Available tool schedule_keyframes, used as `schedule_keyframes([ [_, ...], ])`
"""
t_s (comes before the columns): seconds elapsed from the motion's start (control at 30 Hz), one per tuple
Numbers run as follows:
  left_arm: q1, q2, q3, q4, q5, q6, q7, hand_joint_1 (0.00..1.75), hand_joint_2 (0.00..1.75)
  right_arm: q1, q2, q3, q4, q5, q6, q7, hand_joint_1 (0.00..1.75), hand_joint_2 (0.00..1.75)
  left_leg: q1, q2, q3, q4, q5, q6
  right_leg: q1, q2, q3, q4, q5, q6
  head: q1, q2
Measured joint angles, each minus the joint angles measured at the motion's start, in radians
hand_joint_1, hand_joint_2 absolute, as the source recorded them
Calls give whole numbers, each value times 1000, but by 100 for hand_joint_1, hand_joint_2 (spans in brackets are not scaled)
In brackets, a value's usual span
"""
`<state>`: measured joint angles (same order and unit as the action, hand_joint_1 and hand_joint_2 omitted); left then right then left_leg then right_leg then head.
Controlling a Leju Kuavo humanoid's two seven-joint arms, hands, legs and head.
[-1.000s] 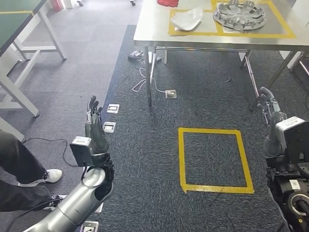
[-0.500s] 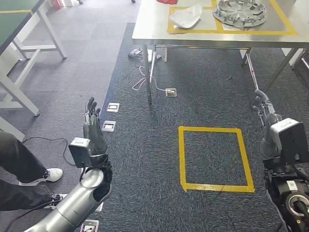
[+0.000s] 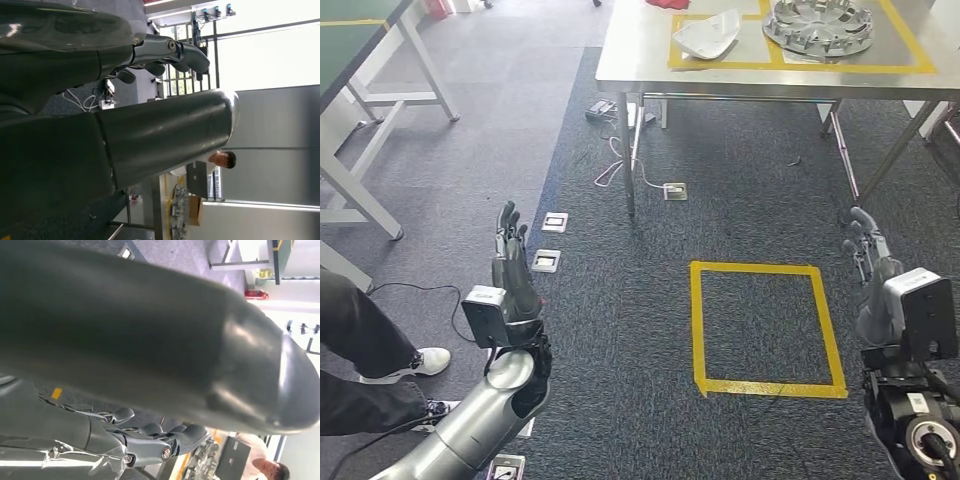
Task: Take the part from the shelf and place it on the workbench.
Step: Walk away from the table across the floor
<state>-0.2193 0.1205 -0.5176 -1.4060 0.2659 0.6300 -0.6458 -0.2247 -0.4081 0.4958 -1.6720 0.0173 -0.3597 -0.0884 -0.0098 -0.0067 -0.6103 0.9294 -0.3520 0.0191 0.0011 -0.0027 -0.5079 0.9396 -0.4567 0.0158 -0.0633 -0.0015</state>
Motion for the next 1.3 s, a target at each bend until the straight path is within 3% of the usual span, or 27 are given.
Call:
schedule_keyframes([
  [0.3, 0, 0, 0, 0, 0, -1, 0, 0, 0, 36, 19, -8, 3, -30, -8, -19, 0, 0, -3, 0, -2, 9, -8, 10, -2, 0, 2, -1, -2, 5, -3, 0],
  [0.43, 0, 0, 1, 0, -1, -1, 0, 0, 0, 41, 26, -13, 6, -39, -7, -26, 0, 0, -3, 0, -3, 10, -13, 19, -2, 0, 5, -4, -6, 12, -4, 0],
  [0.5, 0, 0, 1, -2, -2, -1, 0, 0, 0, 43, 27, -17, 6, -40, -7, -27, 0, 0, 4, 1, 10, -7, -11, 21, -2, 0, 4, 10, -18, 18, -3, 0],
  [0.57, -1, -1, 1, -3, -2, -1, 0, 0, 0, 45, 27, -21, 7, -42, -7, -28, 0, 0, 13, 5, 24, -22, -8, 23, -5, 2, -36, 96, -64, 28, 1, 0],
  [0.63, 0, -2, 1, -4, -3, 0, 0, 0, 0, 50, 27, -22, 9, -45, -5, -29, 0, 0, 14, 11, 27, -23, -11, 25, -12, 2, -113, 237, -117, 39, 9, 0],
  [0.67, 1, -2, 1, -4, -3, 0, 0, 0, 0, 53, 27, -22, 10, -47, -4, -29, 0, 0, 16, 14, 28, -21, -14, 23, -17, 2, -143, 281, -122, 45, 12, 0],
  [0.7, 3, -2, 1, -4, -3, 0, 1, 0, 0, 55, 28, -22, 12, -48, -1, -30, 0, 0, 18, 17, 29, -18, -18, 20, -23, 1, -156, 288, -107, 51, 13, 0],
  [0.73, 3, -2, 1, -4, -4, 0, 1, 0, 0, 56, 28, -23, 13, -49, 1, -31, 0, 0, 23, 21, 29, -11, -23, 14, -28, -3, -147, 253, -73, 57, 14, 0],
  [0.8, 4, -2, 1, -4, -4, 0, 1, 0, 0, 55, 29, -23, 16, -49, 6, -33, 0, 0, 30, 29, 29, 9, -39, 0, -34, -26, -96, 121, 4, 70, 19, 0],
  [0.87, 5, -2, 1, -5, -5, 0, 2, 0, 0, 55, 32, -23, 18, -51, 9, -36, 0, 0, 29, 38, 26, 31, -52, -16, -33, -38, -66, 45, 32, 61, 26, 0],
  [0.93, 6, -2, 1, -6, -6, 0, 3, 0, 0, 55, 34, -23, 19, -55, 11, -39, 0, 0, 27, 49, 26, 36, -56, -28, -28, -23, -69, 42, 29, 39, 26, 0],
  [1.0, 6, -1, 2, -7, -7, 1, 4, 0, 0, 54, 35, -24, 19, -58, 12, -42, 0, 0, 30, 53, 26, 43, -66, -37, -28, -8, -71, 43, 31, 23, 22, 0],
  [1.07, 7, -1, 2, -8, -8, 1, 4, 0, 0, 54, 38, -26, 19, -59, 13, -43, 0, 0, 33, 37, -7, 122, -116, -44, -29, 6, -70, 40, 35, 11, 15, 0],
  [1.13, 10, 0, 2, -8, -8, 2, 4, 0, 0, 54, 40, -27, 19, -60, 13, -44, 0, 0, 32, 20, -76, 265, -180, -44, -26, 22, -72, 40, 36, 4, 5, 0],
  [1.17, 12, 0, 2, -8, -8, 2, 4, 0, 0, 55, 41, -28, 20, -60, 13, -44, 0, 0, 32, 16, -104, 319, -196, -42, -23, 32, -73, 40, 36, 2, 1, 0],
  [1.2, 14, 0, 2, -8, -8, 2, 5, 0, 0, 55, 41, -28, 20, -60, 14, -44, 0, 0, 31, 14, -116, 338, -192, -38, -21, 43, -73, 40, 36, 1, -2, 0],
  [1.23, 15, 0, 2, -8, -8, 2, 5, 0, 0, 56, 42, -29, 20, -60, 14, -44, 0, 0, 28, 11, -108, 316, -170, -31, -18, 55, -72, 40, 36, 1, -5, 0],
  [1.3, 15, 1, 2, -9, -8, 2, 5, 0, 0, 55, 43, -31, 21, -61, 15, -44, 0, 0, 21, -15, -48, 182, -99, -9, -15, 79, -70, 40, 37, 1, -11, 0],
])
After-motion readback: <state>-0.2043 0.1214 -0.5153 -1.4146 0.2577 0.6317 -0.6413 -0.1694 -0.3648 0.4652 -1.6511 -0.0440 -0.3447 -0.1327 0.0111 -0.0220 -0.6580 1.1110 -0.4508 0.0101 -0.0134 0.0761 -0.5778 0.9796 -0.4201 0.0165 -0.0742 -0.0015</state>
